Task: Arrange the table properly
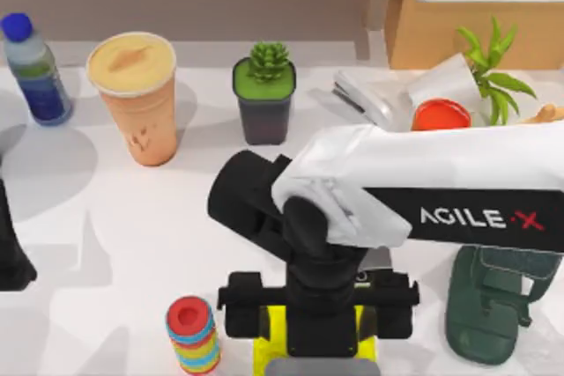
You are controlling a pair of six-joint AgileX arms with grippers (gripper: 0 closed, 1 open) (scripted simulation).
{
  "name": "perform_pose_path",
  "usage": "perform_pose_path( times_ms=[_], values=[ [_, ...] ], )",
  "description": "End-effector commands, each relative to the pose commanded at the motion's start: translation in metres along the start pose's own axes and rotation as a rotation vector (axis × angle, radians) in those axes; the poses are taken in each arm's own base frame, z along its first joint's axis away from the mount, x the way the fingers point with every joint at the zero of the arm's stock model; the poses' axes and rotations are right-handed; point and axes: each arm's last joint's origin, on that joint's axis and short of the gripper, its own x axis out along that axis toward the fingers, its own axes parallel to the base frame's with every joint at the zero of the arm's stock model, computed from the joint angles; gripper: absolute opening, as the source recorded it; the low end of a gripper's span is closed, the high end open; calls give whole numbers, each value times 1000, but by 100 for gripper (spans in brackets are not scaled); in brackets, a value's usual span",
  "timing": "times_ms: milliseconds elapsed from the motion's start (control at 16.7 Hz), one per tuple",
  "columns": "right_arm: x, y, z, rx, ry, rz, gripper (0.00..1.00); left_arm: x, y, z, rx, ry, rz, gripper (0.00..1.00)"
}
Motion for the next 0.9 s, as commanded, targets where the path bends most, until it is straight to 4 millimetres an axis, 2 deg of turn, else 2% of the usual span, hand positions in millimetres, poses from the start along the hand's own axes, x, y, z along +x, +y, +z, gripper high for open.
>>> perform_pose_path(
  times_ms=[240, 480, 660, 900],
  values=[
    [0, 1, -1, 2, 0, 0, 100, 0, 0, 0, 0, 0, 0, 100],
    [-16, 7, -11, 134, 18, 3, 100, 0, 0, 0, 0, 0, 0, 100],
    [-30, 12, -24, 352, 33, 20, 100, 0, 0, 0, 0, 0, 0, 100],
    [-48, 22, -43, 794, 51, 39, 100, 0, 0, 0, 0, 0, 0, 100]
  ],
)
